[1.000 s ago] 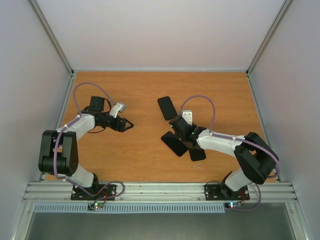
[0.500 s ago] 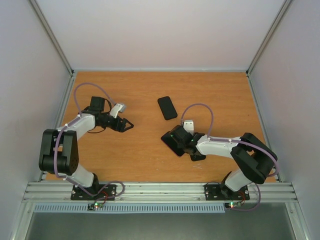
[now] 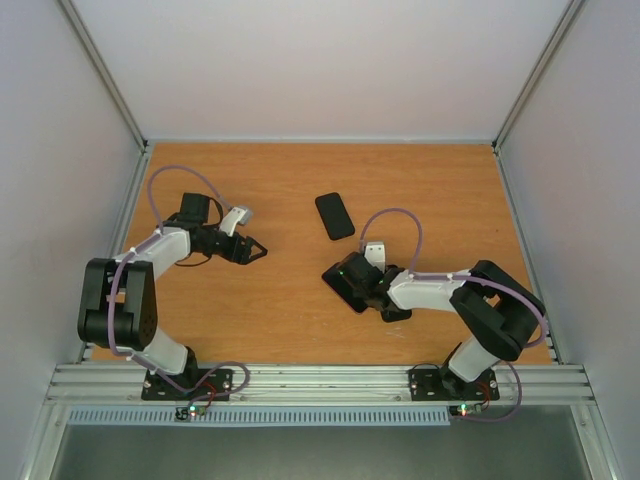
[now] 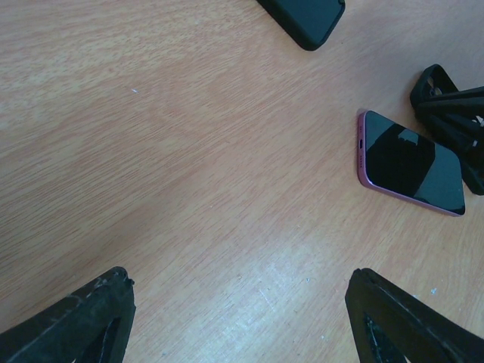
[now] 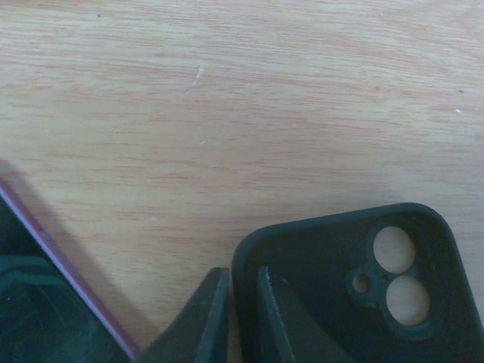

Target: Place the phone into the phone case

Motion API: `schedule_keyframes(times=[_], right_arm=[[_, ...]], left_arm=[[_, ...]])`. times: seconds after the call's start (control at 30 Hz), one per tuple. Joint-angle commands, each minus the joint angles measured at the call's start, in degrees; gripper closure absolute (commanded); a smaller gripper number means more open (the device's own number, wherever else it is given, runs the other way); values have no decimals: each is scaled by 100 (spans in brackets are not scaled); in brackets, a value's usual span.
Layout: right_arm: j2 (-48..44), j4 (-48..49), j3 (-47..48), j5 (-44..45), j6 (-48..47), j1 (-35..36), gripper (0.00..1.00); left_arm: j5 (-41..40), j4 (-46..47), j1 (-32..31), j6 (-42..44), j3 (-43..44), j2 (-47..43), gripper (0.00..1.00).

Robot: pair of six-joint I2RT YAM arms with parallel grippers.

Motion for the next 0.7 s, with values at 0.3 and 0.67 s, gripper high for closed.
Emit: schedule_keyframes(times=[0.3,0.67], right_arm=[[-906,-115,933,742,-1382,727,96],[965,768,2453,-498,-2976,1568,92]], left_arm=[[-34,47,-1,54,100,37,23],[-451,473,166,-173,-10,-63,23]])
